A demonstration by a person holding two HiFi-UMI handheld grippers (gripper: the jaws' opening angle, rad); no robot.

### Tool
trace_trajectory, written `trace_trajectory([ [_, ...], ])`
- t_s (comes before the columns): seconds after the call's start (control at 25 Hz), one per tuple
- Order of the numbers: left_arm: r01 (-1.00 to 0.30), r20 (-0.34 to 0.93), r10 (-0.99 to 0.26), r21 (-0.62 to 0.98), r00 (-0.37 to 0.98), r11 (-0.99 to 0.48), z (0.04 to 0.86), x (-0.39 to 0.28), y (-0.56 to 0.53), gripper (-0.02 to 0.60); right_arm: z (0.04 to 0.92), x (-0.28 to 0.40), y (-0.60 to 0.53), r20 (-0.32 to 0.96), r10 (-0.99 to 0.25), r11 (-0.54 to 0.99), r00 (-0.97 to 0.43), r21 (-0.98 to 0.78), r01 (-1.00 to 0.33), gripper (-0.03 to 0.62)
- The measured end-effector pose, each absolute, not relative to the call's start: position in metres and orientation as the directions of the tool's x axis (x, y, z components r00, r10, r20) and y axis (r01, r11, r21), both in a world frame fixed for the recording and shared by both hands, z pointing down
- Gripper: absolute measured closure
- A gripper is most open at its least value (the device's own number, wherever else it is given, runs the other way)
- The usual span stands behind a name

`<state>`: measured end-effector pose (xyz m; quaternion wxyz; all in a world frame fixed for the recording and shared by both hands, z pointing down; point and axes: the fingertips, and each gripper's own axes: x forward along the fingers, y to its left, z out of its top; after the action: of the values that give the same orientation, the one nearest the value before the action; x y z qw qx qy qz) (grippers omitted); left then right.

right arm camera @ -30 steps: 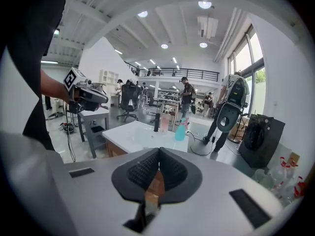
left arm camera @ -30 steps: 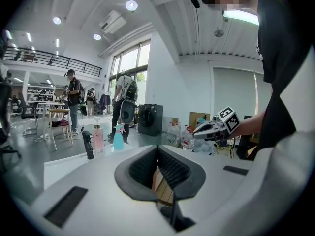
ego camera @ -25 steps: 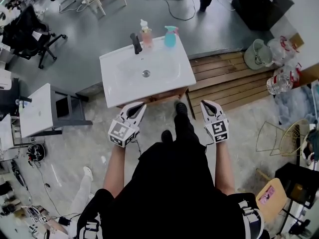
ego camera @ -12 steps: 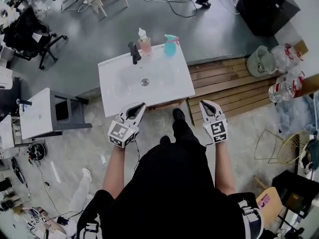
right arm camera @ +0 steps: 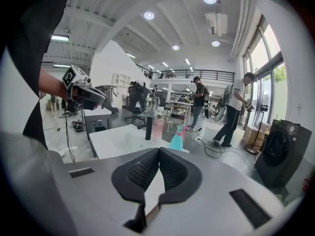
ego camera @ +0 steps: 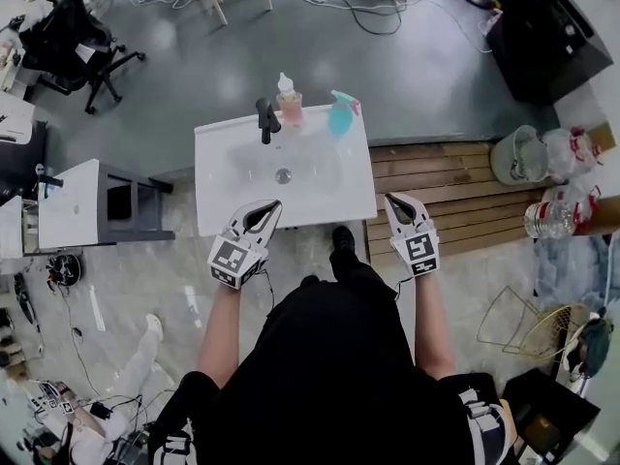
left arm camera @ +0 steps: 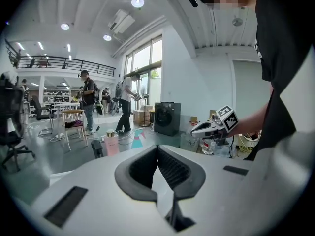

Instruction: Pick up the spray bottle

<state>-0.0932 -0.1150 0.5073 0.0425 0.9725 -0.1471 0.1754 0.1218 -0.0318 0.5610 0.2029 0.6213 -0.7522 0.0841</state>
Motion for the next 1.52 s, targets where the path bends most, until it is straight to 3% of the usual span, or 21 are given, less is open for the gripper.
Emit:
trace_trajectory([
  [0.52,-0.492,0.366,-0.443,0.048,0.818,-0.869,0.516,-0.079,-0.165,0.56,0.564,0.156,-0.126,0.416,-0.854,0.394,-0.313,0.124,-0.91,0.577],
  [1.52,-0.62,0.361,-0.583,-0.019,0.728,-0.785,0.512,-0.062,-0.186,0.56,0.566,0.178,-0.194,0.36,-0.805,0.539,-0.471,0.116,-0.834,0.577],
])
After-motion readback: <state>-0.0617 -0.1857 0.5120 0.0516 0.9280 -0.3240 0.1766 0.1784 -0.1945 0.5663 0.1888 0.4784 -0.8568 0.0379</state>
